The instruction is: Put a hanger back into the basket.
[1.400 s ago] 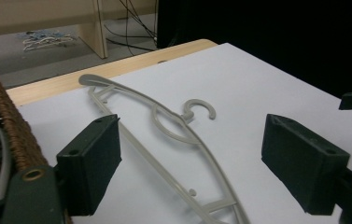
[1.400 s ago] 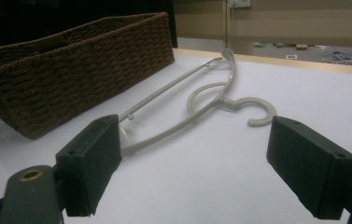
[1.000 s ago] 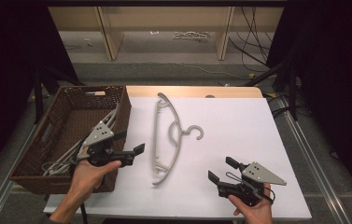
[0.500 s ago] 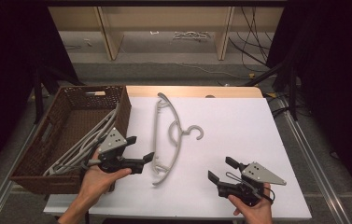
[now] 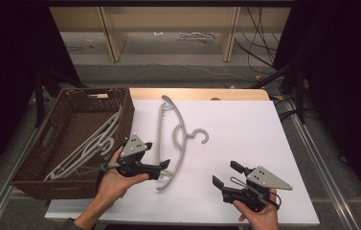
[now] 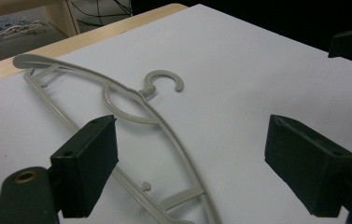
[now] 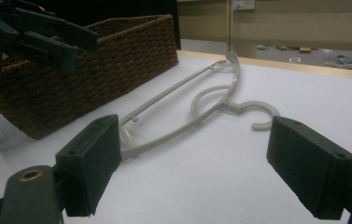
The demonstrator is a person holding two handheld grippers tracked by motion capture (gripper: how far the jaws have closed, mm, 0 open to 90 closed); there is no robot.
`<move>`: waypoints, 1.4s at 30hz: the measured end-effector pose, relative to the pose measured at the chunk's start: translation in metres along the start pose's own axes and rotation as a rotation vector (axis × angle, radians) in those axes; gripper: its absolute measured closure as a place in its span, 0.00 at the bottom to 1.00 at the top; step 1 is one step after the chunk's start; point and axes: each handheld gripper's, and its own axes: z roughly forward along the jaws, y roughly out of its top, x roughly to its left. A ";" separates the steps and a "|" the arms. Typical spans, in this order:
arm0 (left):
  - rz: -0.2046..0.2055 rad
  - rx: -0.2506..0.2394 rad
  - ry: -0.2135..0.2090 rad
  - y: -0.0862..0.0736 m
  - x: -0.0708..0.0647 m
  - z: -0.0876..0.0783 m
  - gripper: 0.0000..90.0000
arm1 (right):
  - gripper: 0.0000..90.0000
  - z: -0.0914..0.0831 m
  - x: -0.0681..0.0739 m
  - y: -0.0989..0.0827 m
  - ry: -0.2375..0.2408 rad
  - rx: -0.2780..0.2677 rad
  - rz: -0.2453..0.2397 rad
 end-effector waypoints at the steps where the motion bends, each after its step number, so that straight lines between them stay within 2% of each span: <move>1: 0.006 0.004 0.001 0.000 0.000 0.003 0.19 | 0.21 0.001 0.000 0.000 0.002 -0.003 0.000; 4: 0.009 0.014 -0.005 0.002 -0.002 0.011 0.19 | 0.21 0.001 0.000 0.000 -0.009 -0.003 -0.010; 7: 0.042 0.044 -0.004 0.004 -0.003 0.021 0.19 | 0.21 0.000 0.000 0.000 0.001 0.000 -0.002; 8: 0.033 0.040 -0.005 0.004 -0.003 0.026 0.19 | 0.21 0.001 0.000 0.000 0.004 -0.008 -0.004; 9: 0.052 0.061 -0.004 0.005 -0.003 0.029 0.19 | 0.21 0.001 0.000 0.000 0.005 -0.015 -0.005; 13: 0.061 0.081 -0.010 0.007 -0.006 0.047 0.20 | 0.21 -0.001 -0.001 0.001 -0.010 -0.005 -0.014; 14: 0.069 0.087 -0.012 0.007 -0.006 0.051 0.20 | 0.21 0.000 -0.001 0.000 -0.001 -0.031 -0.005; 15: 0.077 0.099 -0.013 0.008 -0.006 0.055 0.21 | 0.21 -0.001 -0.001 0.001 -0.009 -0.006 -0.013; 16: 0.077 0.099 -0.013 0.008 -0.006 0.055 0.21 | 0.21 -0.001 -0.001 0.001 -0.009 -0.006 -0.013; 18: 0.092 0.123 -0.012 0.011 -0.004 0.067 0.22 | 0.21 0.000 0.000 0.000 0.002 -0.026 -0.010; 21: 0.088 0.161 -0.012 0.014 0.000 0.081 0.23 | 0.21 -0.001 0.000 0.001 -0.005 -0.009 -0.015; 22: 0.094 0.173 -0.009 0.015 0.001 0.086 0.23 | 0.21 0.000 0.000 0.000 0.002 -0.026 -0.009; 24: 0.096 0.192 -0.010 0.018 0.004 0.096 0.25 | 0.21 0.000 0.000 0.000 0.002 -0.026 -0.008; 27: 0.082 0.211 -0.007 0.022 0.009 0.105 0.26 | 0.21 -0.001 0.000 0.001 -0.005 -0.005 -0.014; 29: 0.088 0.236 -0.002 0.025 0.012 0.115 0.26 | 0.21 0.000 0.000 0.000 0.004 -0.026 -0.008; 30: 0.081 0.246 0.005 0.027 0.013 0.121 0.26 | 0.21 0.000 0.000 0.001 0.001 -0.020 -0.008; 31: 0.085 0.256 0.005 0.029 0.014 0.124 0.27 | 0.21 -0.001 0.000 0.001 0.002 -0.008 -0.005; 35: 0.076 0.267 0.011 0.031 0.018 0.132 0.29 | 0.21 0.000 0.000 0.000 0.008 -0.026 -0.008; 37: 0.047 0.282 0.011 0.032 0.022 0.139 0.29 | 0.21 0.000 0.001 0.001 0.011 -0.022 -0.003; 38: 0.060 0.301 0.008 0.033 0.023 0.141 0.29 | 0.21 -0.003 0.000 0.002 -0.004 0.019 -0.016; 39: 0.068 0.313 0.004 0.033 0.025 0.143 0.29 | 0.21 -0.002 0.001 0.001 -0.003 -0.002 -0.012; 41: 0.064 0.331 0.005 0.035 0.027 0.148 0.29 | 0.21 -0.003 0.001 0.002 -0.004 0.009 -0.014; 42: 0.058 0.334 0.006 0.036 0.027 0.150 0.29 | 0.21 0.000 0.001 0.001 0.008 -0.017 -0.007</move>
